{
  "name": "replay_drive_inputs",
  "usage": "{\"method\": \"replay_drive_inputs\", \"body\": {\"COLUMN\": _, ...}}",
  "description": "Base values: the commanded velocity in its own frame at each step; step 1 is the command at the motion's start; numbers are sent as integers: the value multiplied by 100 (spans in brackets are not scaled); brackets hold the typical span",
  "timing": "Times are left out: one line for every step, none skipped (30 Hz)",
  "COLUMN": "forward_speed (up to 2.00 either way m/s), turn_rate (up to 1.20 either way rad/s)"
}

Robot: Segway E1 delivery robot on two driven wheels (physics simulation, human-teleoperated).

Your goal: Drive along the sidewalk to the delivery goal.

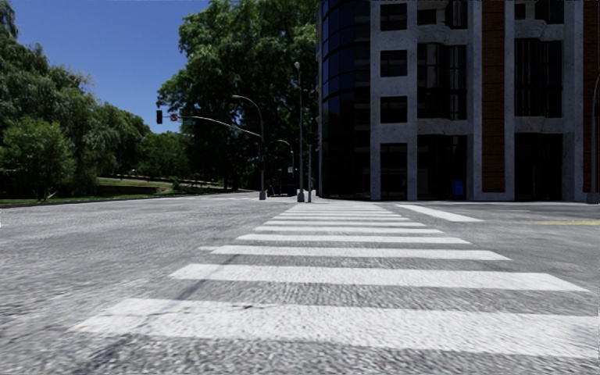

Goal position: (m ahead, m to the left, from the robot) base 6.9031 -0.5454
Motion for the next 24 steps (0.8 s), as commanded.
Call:
{"method": "replay_drive_inputs", "body": {"forward_speed": 168, "turn_rate": 0}}
{"method": "replay_drive_inputs", "body": {"forward_speed": 168, "turn_rate": 0}}
{"method": "replay_drive_inputs", "body": {"forward_speed": 168, "turn_rate": 0}}
{"method": "replay_drive_inputs", "body": {"forward_speed": 168, "turn_rate": 0}}
{"method": "replay_drive_inputs", "body": {"forward_speed": 168, "turn_rate": 0}}
{"method": "replay_drive_inputs", "body": {"forward_speed": 168, "turn_rate": 0}}
{"method": "replay_drive_inputs", "body": {"forward_speed": 168, "turn_rate": 0}}
{"method": "replay_drive_inputs", "body": {"forward_speed": 168, "turn_rate": 0}}
{"method": "replay_drive_inputs", "body": {"forward_speed": 168, "turn_rate": 0}}
{"method": "replay_drive_inputs", "body": {"forward_speed": 168, "turn_rate": 0}}
{"method": "replay_drive_inputs", "body": {"forward_speed": 168, "turn_rate": 0}}
{"method": "replay_drive_inputs", "body": {"forward_speed": 168, "turn_rate": 0}}
{"method": "replay_drive_inputs", "body": {"forward_speed": 168, "turn_rate": 0}}
{"method": "replay_drive_inputs", "body": {"forward_speed": 168, "turn_rate": 0}}
{"method": "replay_drive_inputs", "body": {"forward_speed": 168, "turn_rate": 0}}
{"method": "replay_drive_inputs", "body": {"forward_speed": 166, "turn_rate": 0}}
{"method": "replay_drive_inputs", "body": {"forward_speed": 165, "turn_rate": 0}}
{"method": "replay_drive_inputs", "body": {"forward_speed": 165, "turn_rate": 0}}
{"method": "replay_drive_inputs", "body": {"forward_speed": 163, "turn_rate": 0}}
{"method": "replay_drive_inputs", "body": {"forward_speed": 159, "turn_rate": 20}}
{"method": "replay_drive_inputs", "body": {"forward_speed": 159, "turn_rate": 29}}
{"method": "replay_drive_inputs", "body": {"forward_speed": 159, "turn_rate": 29}}
{"method": "replay_drive_inputs", "body": {"forward_speed": 158, "turn_rate": 31}}
{"method": "replay_drive_inputs", "body": {"forward_speed": 158, "turn_rate": 17}}
